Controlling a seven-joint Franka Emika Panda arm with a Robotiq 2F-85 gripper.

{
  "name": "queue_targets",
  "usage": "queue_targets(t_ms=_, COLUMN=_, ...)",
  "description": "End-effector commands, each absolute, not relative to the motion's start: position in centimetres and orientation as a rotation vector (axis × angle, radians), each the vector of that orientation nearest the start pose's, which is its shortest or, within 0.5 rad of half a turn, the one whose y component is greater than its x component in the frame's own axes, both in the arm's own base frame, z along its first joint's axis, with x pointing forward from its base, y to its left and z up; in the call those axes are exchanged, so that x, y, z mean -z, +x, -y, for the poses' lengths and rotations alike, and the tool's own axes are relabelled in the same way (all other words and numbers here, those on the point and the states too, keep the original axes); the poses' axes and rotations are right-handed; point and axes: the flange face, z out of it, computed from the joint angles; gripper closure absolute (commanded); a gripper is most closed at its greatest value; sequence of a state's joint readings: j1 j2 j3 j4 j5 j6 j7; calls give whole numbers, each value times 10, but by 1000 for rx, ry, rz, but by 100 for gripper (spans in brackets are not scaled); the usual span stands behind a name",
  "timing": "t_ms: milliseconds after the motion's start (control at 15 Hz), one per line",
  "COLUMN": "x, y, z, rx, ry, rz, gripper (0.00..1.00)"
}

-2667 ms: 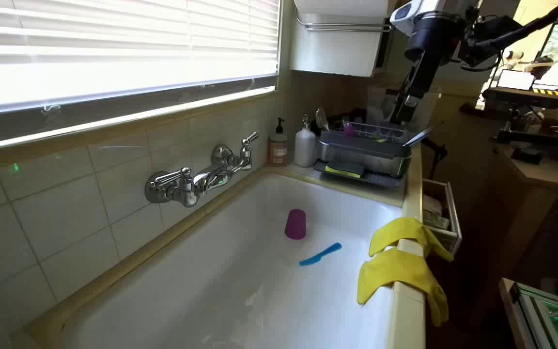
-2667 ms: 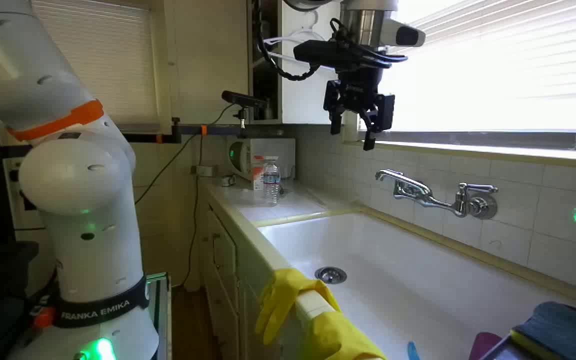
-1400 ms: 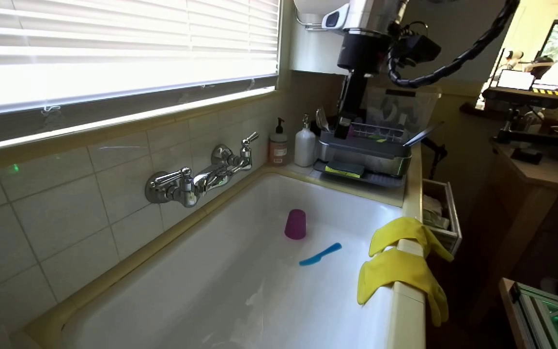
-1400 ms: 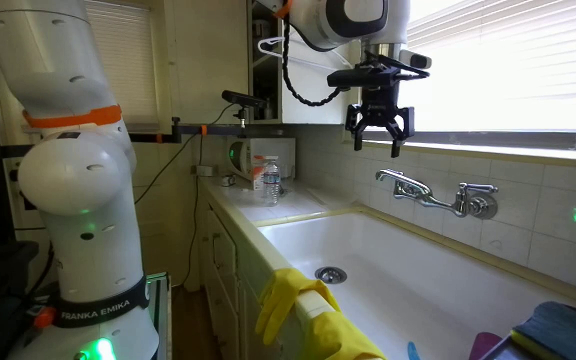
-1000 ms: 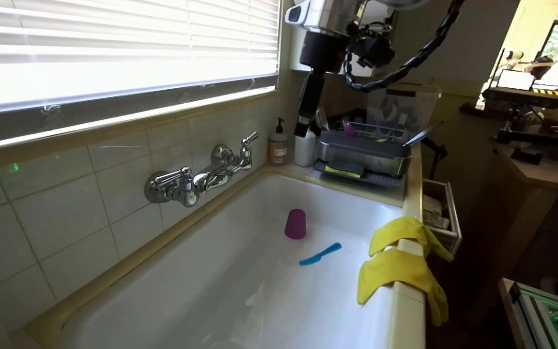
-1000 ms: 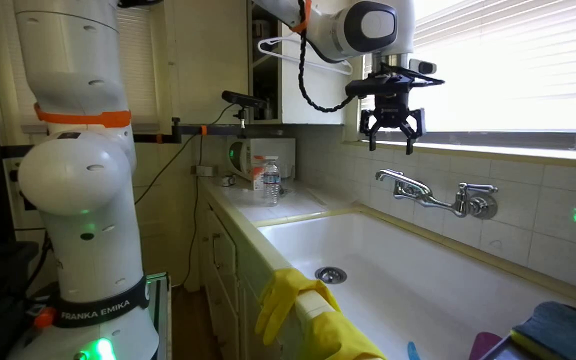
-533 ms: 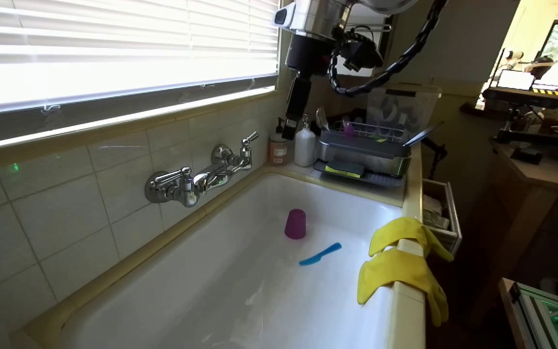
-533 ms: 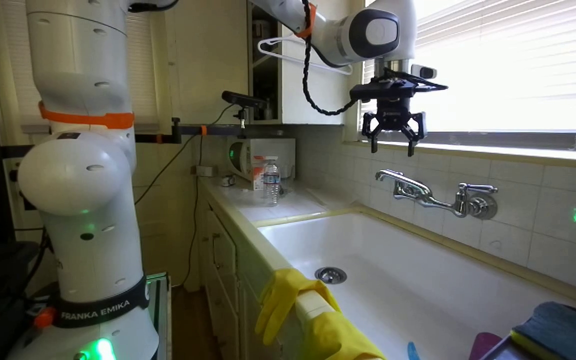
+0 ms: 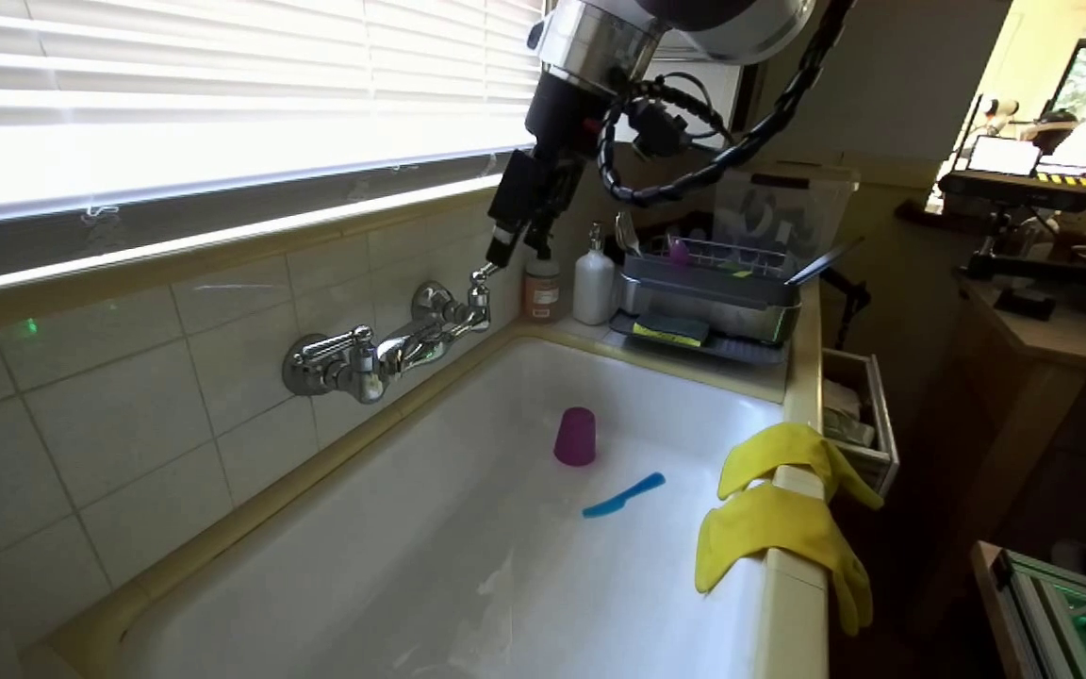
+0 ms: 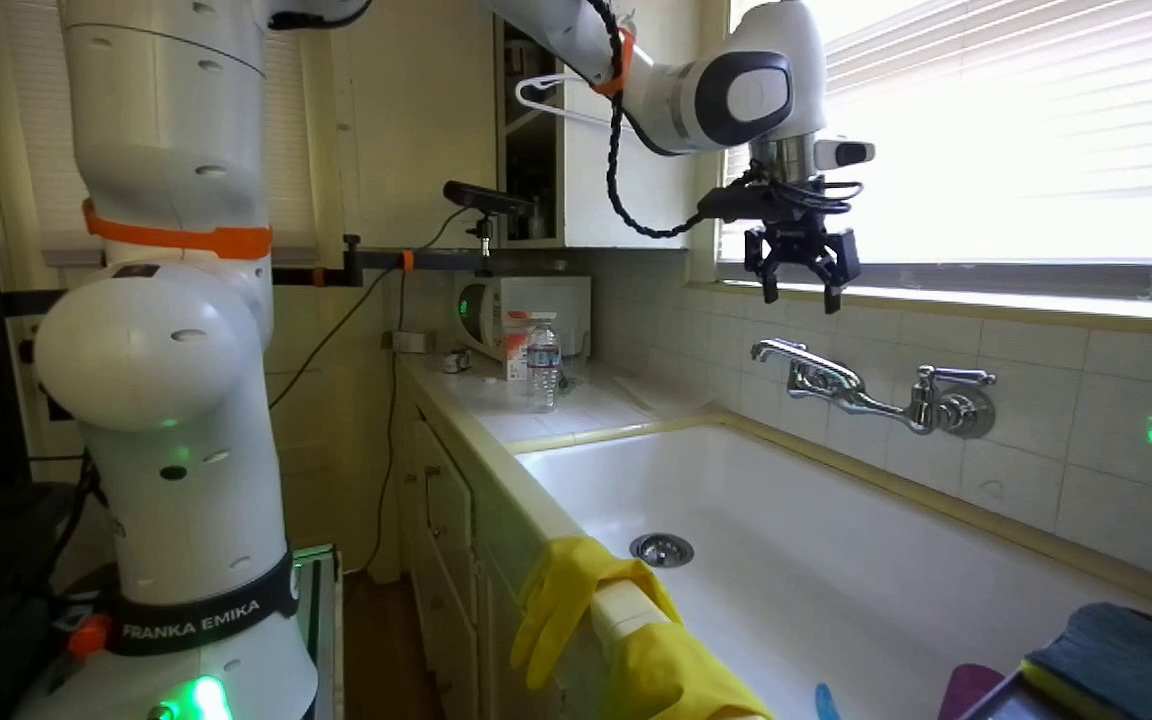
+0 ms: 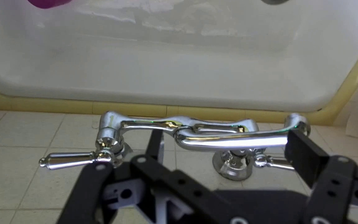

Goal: Put a glove on the tap

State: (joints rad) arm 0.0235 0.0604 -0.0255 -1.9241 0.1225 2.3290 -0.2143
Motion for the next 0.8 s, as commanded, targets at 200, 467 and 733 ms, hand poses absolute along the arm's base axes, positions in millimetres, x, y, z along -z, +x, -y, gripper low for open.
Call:
queue_targets(t_ms=200, x=-465, y=627, z=-36, rx=647, ry=-2960, rz=-58, gripper=0)
queue_targets(t_ms=467, x=-460, y=626, z=-43, rx=601, ry=-2957, rz=-23, gripper=0)
queue_targets(t_ms=733, x=-456, y=628, z=-48, rx=602, ry=-2941, rz=-87, gripper=0)
